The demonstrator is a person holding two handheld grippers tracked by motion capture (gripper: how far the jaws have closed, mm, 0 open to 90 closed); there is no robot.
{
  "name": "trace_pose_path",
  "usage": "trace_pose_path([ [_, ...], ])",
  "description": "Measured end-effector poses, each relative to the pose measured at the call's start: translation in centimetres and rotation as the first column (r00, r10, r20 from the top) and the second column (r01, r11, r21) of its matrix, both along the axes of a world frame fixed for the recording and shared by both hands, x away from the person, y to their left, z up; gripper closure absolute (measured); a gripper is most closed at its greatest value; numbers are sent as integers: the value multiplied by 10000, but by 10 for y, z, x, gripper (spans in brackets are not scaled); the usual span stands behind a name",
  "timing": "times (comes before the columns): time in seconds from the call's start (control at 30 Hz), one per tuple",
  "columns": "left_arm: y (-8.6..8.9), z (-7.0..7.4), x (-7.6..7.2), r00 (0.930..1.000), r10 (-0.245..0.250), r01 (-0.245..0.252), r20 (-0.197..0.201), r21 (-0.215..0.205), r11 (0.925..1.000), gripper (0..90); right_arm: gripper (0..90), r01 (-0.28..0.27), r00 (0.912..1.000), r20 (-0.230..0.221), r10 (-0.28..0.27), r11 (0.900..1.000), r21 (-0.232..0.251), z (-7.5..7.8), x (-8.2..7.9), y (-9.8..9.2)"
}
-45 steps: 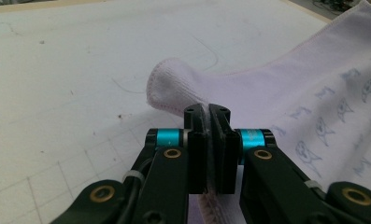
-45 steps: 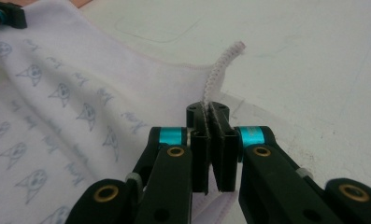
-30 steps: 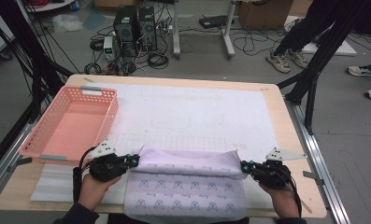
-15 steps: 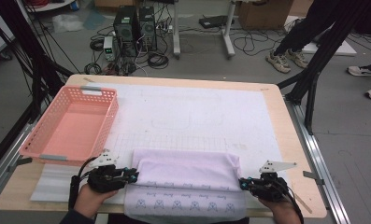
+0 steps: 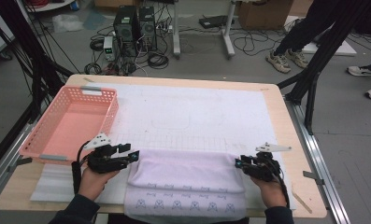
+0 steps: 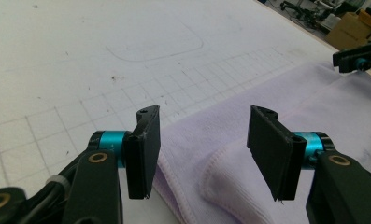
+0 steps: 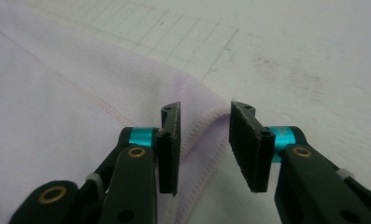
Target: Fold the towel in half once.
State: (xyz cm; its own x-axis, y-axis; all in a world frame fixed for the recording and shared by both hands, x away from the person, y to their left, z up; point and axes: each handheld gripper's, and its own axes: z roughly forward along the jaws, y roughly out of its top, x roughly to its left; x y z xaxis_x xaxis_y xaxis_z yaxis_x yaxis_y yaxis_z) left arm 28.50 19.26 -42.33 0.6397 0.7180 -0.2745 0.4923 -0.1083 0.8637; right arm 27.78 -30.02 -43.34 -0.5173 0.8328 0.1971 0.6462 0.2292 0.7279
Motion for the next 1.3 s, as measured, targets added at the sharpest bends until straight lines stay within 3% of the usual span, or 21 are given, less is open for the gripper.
trace_pose_path([
  [0.07, -3, -2, 3, 10000, 86, -86, -25, 43, 10000, 445, 660, -61, 10000, -59, 59, 9997, -249, -1, 4, 8],
  [0.17, -5, -4, 7, 9999, 100, -100, -13, 179, 9998, 443, 871, -185, 9998, 50, 190, 9953, -946, -4, 9, 12],
  [0.3, -5, -7, 10, 9997, 225, -223, -57, 281, 9994, 439, 882, 226, 9980, 618, -114, 9827, -1840, -5, 12, 8],
  [0.47, -4, -12, 16, 9987, 483, -477, -150, 391, 9981, 431, 851, 733, 9936, 971, -572, 9826, -1705, -4, 11, 0],
  [0.53, -5, -14, 20, 9983, 549, -538, -207, 510, 9973, 424, 745, 922, 9905, 1155, -744, 9833, -1570, -2, 11, 1],
  [0.6, -8, -16, 25, 9977, 641, -624, -212, 747, 9953, 415, 625, 901, 9890, 1249, -791, 9923, -847, 2, 12, -2],
  [0.67, -12, -19, 30, 9978, 587, -552, -293, 1069, 9927, 404, 536, 739, 9918, 1080, -678, 9958, -539, 0, 14, -2],
  [0.73, -17, -23, 33, 9974, 530, -454, -483, 1462, 9882, 401, 511, 534, 9953, 858, -453, 9941, -949, -6, 17, 1],
  [0.83, -23, -29, 34, 9981, 296, -170, -545, 2187, 9757, 421, 500, 285, 9977, 633, -221, 9943, -1025, -15, 19, 5],
  [0.9, -23, -28, 33, 9987, 218, -106, -459, 2300, 9731, 479, 524, 228, 9974, 699, -154, 9942, -1054, -15, 19, 5],
  [0.97, -23, -28, 32, 9994, 49, 35, -345, 2392, 9710, 586, 615, 51, 9977, 673, 15, 9952, -981, -15, 18, 4],
  [1.03, -25, -28, 30, 9986, -405, 472, -333, 2359, 9706, 822, 780, -205, 9978, 609, 254, 9966, -797, -15, 16, 5],
  [1.07, -26, -28, 29, 9987, -367, 440, -350, 2393, 9699, 836, 811, -356, 9979, 509, 393, 9968, -718, -14, 15, 6],
  [1.17, -22, -28, 31, 9987, -177, 269, -474, 2011, 9792, 851, 851, -470, 9970, 576, 512, 9963, -724, -13, 15, 5],
  [1.3, -17, -21, 35, 9995, 180, -137, -274, 1504, 9885, 855, 856, -339, 9958, 829, 377, 9983, -469, -8, 18, 2],
])
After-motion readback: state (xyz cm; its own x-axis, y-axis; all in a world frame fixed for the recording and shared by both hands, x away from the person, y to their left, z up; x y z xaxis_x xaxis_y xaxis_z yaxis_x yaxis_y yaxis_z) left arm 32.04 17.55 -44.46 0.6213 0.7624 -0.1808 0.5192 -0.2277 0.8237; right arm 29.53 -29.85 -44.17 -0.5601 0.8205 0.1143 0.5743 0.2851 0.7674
